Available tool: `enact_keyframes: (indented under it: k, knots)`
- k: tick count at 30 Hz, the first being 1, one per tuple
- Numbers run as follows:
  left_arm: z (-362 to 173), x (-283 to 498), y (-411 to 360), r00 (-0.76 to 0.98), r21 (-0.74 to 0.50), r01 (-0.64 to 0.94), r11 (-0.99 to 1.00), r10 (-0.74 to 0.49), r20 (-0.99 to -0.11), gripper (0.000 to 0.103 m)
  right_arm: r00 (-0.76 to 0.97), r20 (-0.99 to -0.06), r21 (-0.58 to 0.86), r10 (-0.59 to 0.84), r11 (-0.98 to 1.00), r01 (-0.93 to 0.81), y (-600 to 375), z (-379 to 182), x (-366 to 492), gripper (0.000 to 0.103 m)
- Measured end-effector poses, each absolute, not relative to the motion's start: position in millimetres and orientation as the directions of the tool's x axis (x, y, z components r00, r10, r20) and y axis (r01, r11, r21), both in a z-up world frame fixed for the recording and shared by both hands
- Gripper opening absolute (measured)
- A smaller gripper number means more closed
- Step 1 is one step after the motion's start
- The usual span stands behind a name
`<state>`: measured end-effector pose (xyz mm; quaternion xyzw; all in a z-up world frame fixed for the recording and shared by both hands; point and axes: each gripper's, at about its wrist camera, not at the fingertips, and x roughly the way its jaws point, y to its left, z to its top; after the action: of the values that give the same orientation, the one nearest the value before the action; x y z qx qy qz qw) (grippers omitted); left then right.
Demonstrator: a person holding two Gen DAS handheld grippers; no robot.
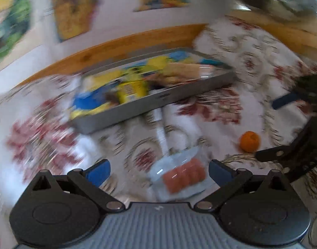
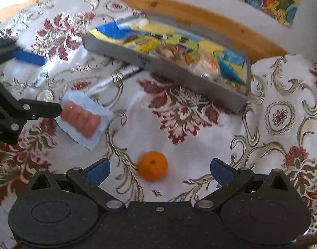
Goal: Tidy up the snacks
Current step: 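Lower right tool onto the orange while left tool approaches the sausage pack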
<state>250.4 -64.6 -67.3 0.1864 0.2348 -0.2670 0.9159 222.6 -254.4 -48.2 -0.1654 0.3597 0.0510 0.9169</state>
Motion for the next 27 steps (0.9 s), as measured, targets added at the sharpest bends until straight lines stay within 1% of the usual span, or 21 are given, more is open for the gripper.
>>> enact_keyframes:
  k: [3, 5, 8, 10, 12, 14, 16, 20, 27]
  knots:
    - [-62.1, 259.2, -79.3, 0.675, 0.243, 0.691, 0.68, -0.489, -0.552, 0.102, 0.726, -0.688, -0.287, -0.025, 0.927, -0.24, -254.4, -52.0, 225.8, 0.102]
    - [-62.0, 264.5, -91.0, 0.614, 0.275, 0.76, 0.588, -0.514, -0.598, 0.102, 0.726, -0.687, -0.306, -0.021, 0.915, -0.263, -254.4, -53.7, 226.8, 0.102]
    - [-67.9, 265.4, -104.9, 0.546, 0.348, 0.83, 0.436, -0.51, -0.665, 0.102, 0.725, -0.689, -0.328, -0.017, 0.899, -0.29, -255.1, -57.1, 229.5, 0.102]
    - [-74.6, 265.3, -111.2, 0.512, 0.381, 0.857, 0.347, -0.482, -0.711, 0.102, 0.72, -0.694, -0.321, -0.006, 0.898, -0.301, -257.0, -58.5, 231.9, 0.102]
    - [-81.5, 263.3, -113.8, 0.499, 0.41, 0.866, 0.286, -0.458, -0.736, 0.102, 0.717, -0.697, -0.303, 0.007, 0.904, -0.303, -258.7, -59.4, 234.7, 0.101]
    - [-88.0, 262.6, -114.5, 0.496, 0.433, 0.868, 0.243, -0.437, -0.75, 0.102, 0.711, -0.702, -0.273, 0.026, 0.913, -0.303, -260.0, -59.5, 237.5, 0.099]
    - [-91.9, 264.4, -116.9, 0.505, 0.449, 0.863, 0.23, -0.421, -0.754, 0.102, 0.701, -0.711, -0.215, 0.062, 0.929, -0.3, -263.1, -59.1, 240.7, 0.089]
    - [-97.7, 270.5, -118.2, 0.508, 0.463, 0.861, 0.209, -0.387, -0.769, 0.102, 0.674, -0.728, -0.083, 0.122, 0.961, -0.263, -270.4, -59.4, 246.8, 0.084]
    - [-106.9, 268.6, -119.5, 0.51, 0.502, 0.856, 0.12, -0.346, -0.787, 0.1, 0.652, -0.744, 0.043, 0.148, 0.984, -0.174, -285.2, -62.8, 252.8, 0.077]
